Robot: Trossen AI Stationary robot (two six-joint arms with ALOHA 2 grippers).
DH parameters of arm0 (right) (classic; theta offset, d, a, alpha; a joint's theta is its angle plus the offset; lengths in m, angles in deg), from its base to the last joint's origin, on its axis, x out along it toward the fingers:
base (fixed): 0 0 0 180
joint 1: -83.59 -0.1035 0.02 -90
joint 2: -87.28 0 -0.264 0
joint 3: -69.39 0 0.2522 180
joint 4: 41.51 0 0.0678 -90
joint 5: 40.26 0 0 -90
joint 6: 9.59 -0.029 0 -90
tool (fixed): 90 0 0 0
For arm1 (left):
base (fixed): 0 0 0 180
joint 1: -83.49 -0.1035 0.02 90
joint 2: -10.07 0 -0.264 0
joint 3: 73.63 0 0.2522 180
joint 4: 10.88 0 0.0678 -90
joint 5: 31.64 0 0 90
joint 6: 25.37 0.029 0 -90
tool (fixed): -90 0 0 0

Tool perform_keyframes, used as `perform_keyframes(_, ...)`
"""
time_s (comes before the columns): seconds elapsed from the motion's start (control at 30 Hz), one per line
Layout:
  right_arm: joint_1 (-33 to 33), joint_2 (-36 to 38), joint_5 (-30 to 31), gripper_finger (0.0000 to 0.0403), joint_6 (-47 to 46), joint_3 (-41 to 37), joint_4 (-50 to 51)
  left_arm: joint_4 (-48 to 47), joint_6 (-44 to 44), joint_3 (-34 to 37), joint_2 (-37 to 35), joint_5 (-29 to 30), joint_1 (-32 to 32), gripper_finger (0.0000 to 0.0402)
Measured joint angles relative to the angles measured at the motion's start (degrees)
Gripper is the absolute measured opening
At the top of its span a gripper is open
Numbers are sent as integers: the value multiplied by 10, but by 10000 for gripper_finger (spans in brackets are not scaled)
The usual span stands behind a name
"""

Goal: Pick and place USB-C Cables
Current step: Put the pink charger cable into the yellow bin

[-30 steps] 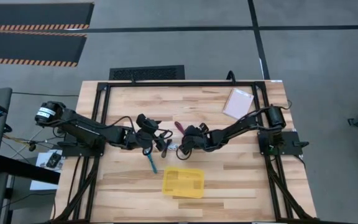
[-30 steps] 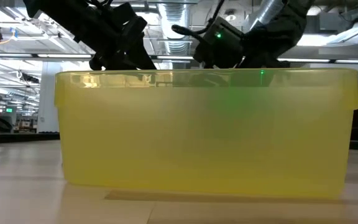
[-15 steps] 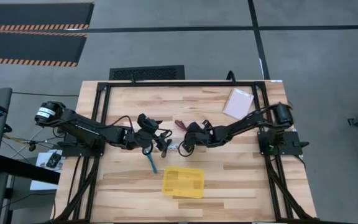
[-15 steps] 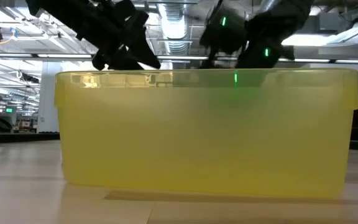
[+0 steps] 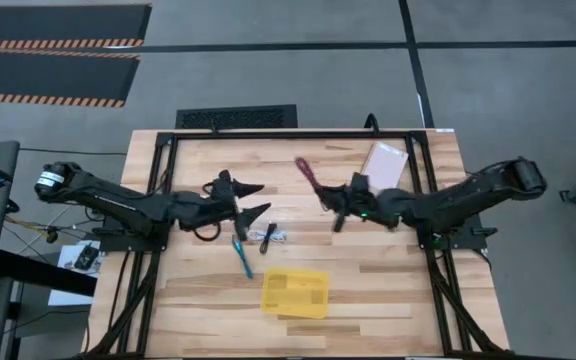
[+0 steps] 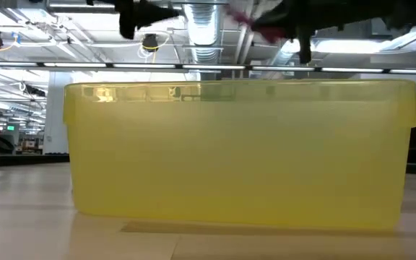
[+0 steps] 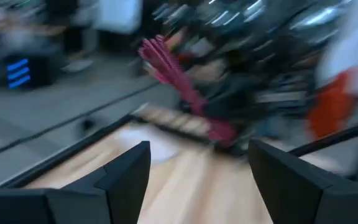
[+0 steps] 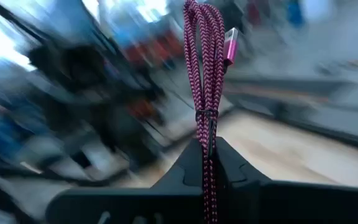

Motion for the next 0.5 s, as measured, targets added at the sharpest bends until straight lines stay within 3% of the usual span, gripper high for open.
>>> perform_keyframes(0.1,-23,-2,-26,13,15,-67,-178,168,-7,67,10,-128,-25,258)
perform_keyframes(0.17,-42,-29,-27,13,22,-85,-235,255,-29,101,35,-173,-40,258)
perform_keyframes(0.3,-70,-103,-28,13,31,-55,-267,341,-33,105,109,-193,-46,258)
perform_keyframes(0.5,-86,-217,-58,13,77,47,-274,360,-21,37,207,-225,-45,258)
